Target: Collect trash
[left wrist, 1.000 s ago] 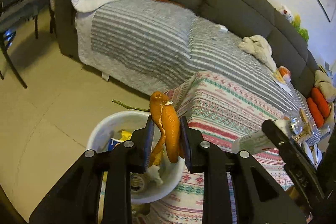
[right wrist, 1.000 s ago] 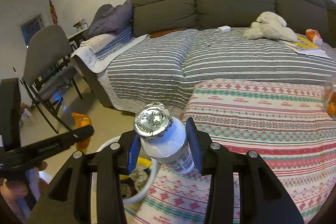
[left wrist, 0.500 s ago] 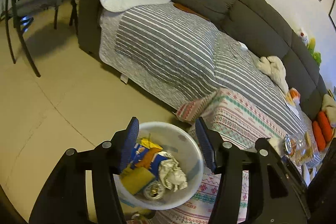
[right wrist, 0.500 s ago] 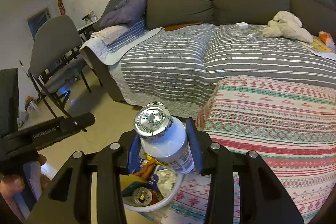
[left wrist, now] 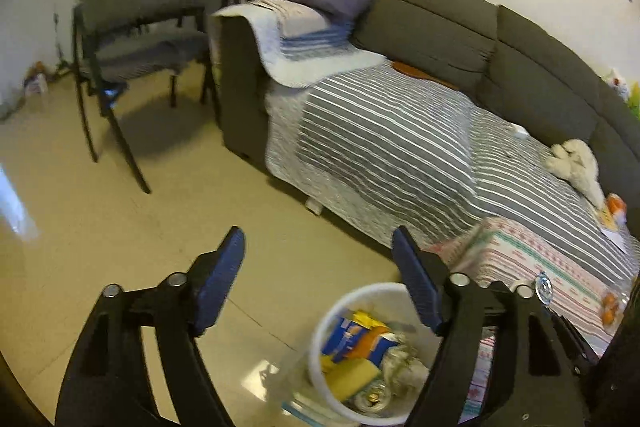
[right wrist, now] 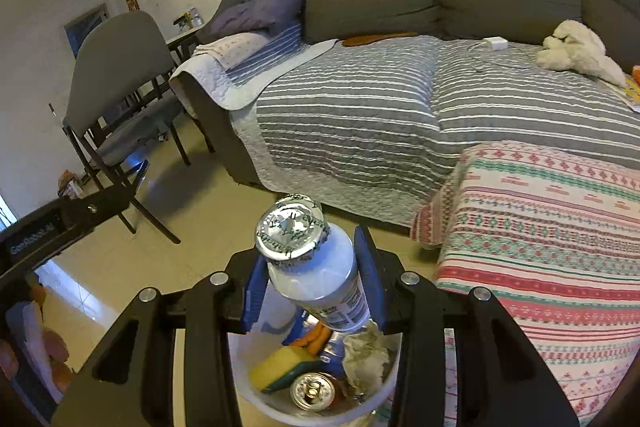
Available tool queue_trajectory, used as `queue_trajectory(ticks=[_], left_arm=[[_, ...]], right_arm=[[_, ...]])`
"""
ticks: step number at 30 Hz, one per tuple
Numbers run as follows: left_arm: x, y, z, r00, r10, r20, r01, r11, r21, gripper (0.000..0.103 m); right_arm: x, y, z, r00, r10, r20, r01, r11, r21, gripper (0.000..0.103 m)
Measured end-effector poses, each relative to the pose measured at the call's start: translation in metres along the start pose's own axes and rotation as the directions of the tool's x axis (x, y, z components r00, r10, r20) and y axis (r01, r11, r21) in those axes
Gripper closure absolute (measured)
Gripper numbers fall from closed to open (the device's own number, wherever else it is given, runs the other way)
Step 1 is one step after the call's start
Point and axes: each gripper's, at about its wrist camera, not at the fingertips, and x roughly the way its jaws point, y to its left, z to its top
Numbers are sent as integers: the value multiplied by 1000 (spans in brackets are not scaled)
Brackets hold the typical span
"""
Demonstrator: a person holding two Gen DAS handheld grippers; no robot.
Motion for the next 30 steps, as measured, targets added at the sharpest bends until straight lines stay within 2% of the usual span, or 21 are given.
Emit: queue_trajectory(ticks=[8,10,12,14,18,22,25,30], left_arm=[[1,14,3,993,115,23,-114,993,-29,15],[0,18,4,990,136,32,-134,990,-40,13],[-1,19,4,989,144,37,-142,989,-49,11],[-2,20,5,988,146,41,-143,988,-58,10],[-4,14,4,990,135,46,-133,990,-44,8],[-11,1,1,988,138,69,-138,990,-14,7],[-18,-11,-1,987,134,89,-135,991,10,7],[-30,-38,-10,995,62,77,-66,997,41,7]], right_arm=[[15,9,2,1000,15,-24,-15,1000,-1,60],[16,9,3,1000,12,-25,-12,1000,6,47],[14,10,2,1000,6,-15,-6,1000,17,38],[10,8,3,1000,-4,-6,4,1000,28,33],[-3,-3,6,997,-76,35,74,996,52,22],[-26,-17,11,981,-170,98,162,983,81,11],[-42,-29,13,968,-217,124,207,974,89,9],[-76,-57,11,943,-288,165,276,957,95,7]])
